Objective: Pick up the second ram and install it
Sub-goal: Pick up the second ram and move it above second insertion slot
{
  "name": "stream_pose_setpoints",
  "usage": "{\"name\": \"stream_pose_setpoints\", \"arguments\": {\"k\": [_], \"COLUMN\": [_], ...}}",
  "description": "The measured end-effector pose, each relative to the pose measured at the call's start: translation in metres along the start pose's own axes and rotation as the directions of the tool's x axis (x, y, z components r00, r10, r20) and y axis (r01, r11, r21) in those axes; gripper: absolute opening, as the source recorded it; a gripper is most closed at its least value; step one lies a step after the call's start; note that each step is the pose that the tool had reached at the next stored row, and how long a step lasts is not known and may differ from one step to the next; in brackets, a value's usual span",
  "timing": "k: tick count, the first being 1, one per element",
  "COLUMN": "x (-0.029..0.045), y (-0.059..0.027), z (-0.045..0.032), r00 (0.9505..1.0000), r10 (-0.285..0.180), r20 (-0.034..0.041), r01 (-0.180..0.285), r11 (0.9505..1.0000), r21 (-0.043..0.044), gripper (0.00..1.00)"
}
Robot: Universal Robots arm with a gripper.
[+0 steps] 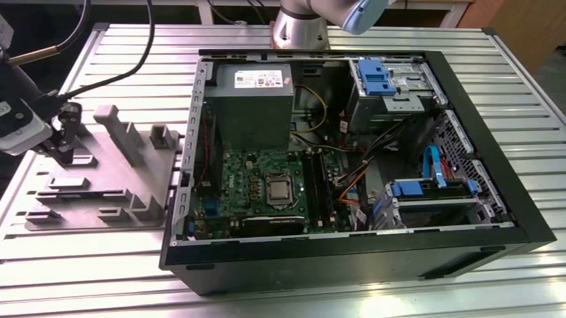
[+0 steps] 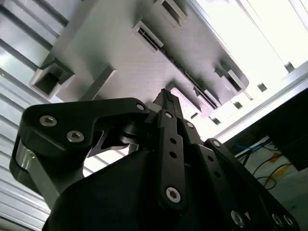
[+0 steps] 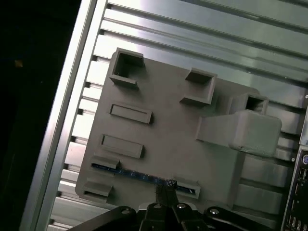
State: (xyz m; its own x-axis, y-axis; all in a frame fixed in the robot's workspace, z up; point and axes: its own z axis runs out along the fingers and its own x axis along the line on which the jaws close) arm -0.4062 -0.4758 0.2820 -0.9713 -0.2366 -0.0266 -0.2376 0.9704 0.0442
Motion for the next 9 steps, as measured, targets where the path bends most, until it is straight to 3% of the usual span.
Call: {"name": "stream_pose_setpoints", "arguments": {"k": [5, 9], "x": [0.0000, 0.0001], "y": [-0.0001, -0.0001], "z": [0.0013, 0.0025], "r00": [0.9959, 0.9868], "r10": [-0.091, -0.162], "r20": [-0.0040, -0.0068], "r01": [0.091, 0.162], "r11": [0.9959, 0.9868], "r21": [-0.0025, -0.0048], "gripper": [0.10, 0.10]}}
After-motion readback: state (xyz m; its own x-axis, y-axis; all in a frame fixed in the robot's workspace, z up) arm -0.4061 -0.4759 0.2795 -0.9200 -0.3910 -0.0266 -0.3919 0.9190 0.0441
